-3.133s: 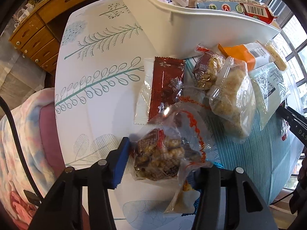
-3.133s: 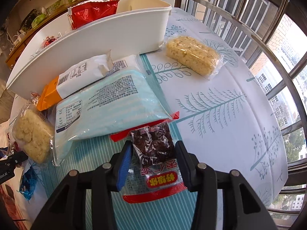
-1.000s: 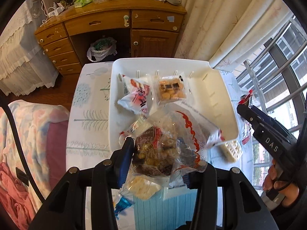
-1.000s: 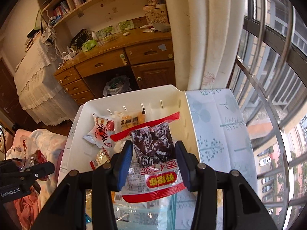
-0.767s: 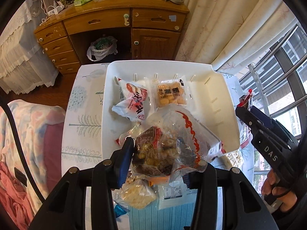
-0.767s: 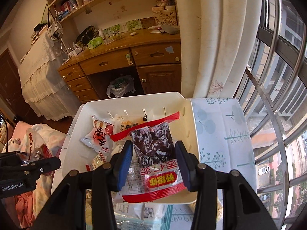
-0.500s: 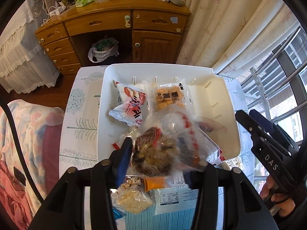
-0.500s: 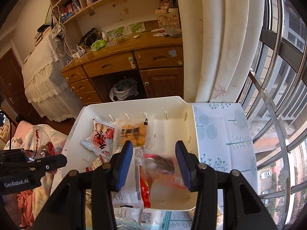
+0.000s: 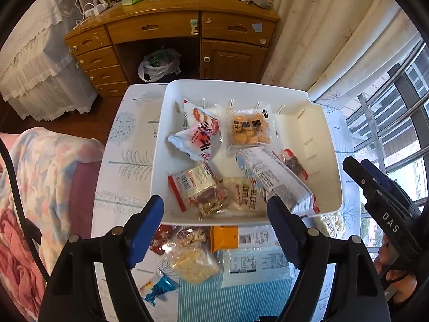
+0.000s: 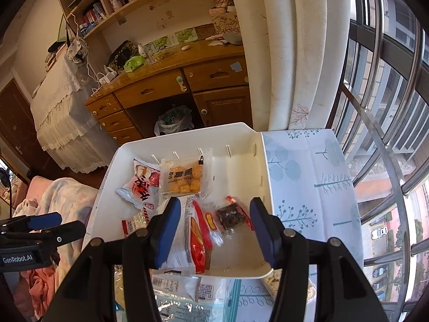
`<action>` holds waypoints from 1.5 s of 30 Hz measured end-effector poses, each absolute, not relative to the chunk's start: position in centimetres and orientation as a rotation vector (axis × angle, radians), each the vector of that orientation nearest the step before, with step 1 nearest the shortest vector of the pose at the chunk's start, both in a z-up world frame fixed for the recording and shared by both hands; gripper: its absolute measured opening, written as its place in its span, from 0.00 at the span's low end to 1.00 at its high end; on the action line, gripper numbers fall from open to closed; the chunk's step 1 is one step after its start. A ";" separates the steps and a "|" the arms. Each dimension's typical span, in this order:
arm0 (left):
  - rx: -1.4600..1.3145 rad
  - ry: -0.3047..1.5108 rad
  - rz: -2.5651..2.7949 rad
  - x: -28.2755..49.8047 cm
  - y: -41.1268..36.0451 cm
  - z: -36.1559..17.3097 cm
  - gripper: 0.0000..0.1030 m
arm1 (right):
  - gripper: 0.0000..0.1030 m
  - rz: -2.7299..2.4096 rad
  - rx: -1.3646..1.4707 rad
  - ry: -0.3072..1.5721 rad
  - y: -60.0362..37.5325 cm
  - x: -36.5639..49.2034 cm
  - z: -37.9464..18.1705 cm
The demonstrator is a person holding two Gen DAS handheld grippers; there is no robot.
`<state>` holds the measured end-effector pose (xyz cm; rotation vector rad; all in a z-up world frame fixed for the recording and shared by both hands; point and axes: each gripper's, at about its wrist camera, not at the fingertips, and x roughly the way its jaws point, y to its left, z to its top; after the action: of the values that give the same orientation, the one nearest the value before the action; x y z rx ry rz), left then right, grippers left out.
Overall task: Organize snacks
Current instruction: 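Withdraw both open tools from the tray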
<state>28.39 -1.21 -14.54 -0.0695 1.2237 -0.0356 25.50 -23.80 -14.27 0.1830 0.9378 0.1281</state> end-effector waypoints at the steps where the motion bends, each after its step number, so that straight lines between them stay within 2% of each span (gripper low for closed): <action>1: -0.071 1.220 -0.034 28.0 -1.1 -14.4 0.76 | 0.52 0.129 0.184 0.938 -23.7 25.4 -14.2; 13: -0.085 1.157 -0.051 21.6 1.5 -11.2 0.76 | 0.52 0.113 0.192 0.903 -22.1 20.3 -11.8; 25: -0.088 1.182 -0.129 13.2 5.9 -11.0 0.76 | 0.52 0.057 0.203 0.890 -17.9 12.8 -10.7; 45: -0.154 1.280 -0.108 5.6 13.0 -16.4 0.76 | 0.52 0.004 0.096 0.950 -12.0 3.8 -14.0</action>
<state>5.61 12.98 -16.39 -0.1541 1.2802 -0.1077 3.79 -11.99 -13.99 0.0956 0.9501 0.0038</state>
